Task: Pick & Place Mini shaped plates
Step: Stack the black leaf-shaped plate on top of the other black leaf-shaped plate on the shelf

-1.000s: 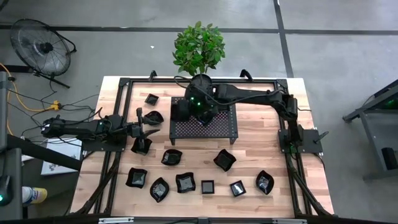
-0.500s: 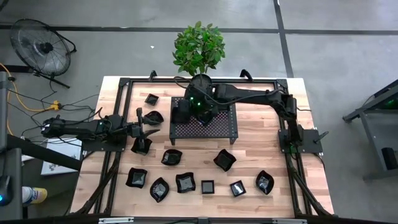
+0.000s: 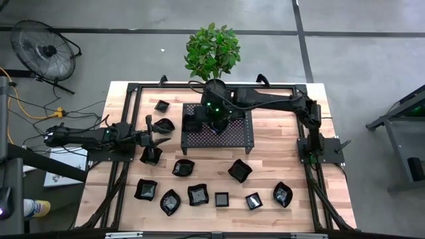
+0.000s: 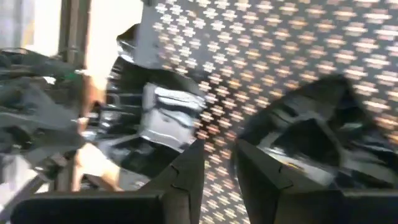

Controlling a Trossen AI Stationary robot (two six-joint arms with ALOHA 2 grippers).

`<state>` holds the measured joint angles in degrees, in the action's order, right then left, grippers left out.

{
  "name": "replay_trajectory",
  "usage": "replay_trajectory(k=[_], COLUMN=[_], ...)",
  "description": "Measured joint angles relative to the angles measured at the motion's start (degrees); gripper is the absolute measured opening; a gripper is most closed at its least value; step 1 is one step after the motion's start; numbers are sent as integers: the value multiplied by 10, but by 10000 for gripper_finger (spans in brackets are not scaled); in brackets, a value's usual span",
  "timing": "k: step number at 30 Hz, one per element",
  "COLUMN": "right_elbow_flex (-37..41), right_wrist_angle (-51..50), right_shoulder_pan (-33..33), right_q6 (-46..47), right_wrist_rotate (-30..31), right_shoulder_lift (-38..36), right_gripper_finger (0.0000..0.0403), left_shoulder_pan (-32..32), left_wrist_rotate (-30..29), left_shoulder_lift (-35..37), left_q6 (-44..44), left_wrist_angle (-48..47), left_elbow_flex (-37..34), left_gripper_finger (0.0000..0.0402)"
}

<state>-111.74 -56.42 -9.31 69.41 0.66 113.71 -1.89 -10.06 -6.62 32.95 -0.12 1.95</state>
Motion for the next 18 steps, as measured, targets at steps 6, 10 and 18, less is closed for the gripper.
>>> replay_trajectory(k=[6,10,18], right_elbow_flex=[0,0,0], right_wrist_angle=[-62,-61,-124], right_shoulder_pan=[8,17,33], right_q6=[-17,-58,-131], right_wrist_rotate=[33,24,17], right_shoulder_lift=[-27,-38,-75], right_gripper_finger=[104,107,106], left_shoulder_pan=[0,0,0], left_wrist_rotate=[0,0,0], left_shoulder_lift=[0,0,0], left_q6=[0,0,0], left_wrist_angle=[0,0,0], left_elbow_flex=[0,0,0], left_gripper_finger=[140,140,140])
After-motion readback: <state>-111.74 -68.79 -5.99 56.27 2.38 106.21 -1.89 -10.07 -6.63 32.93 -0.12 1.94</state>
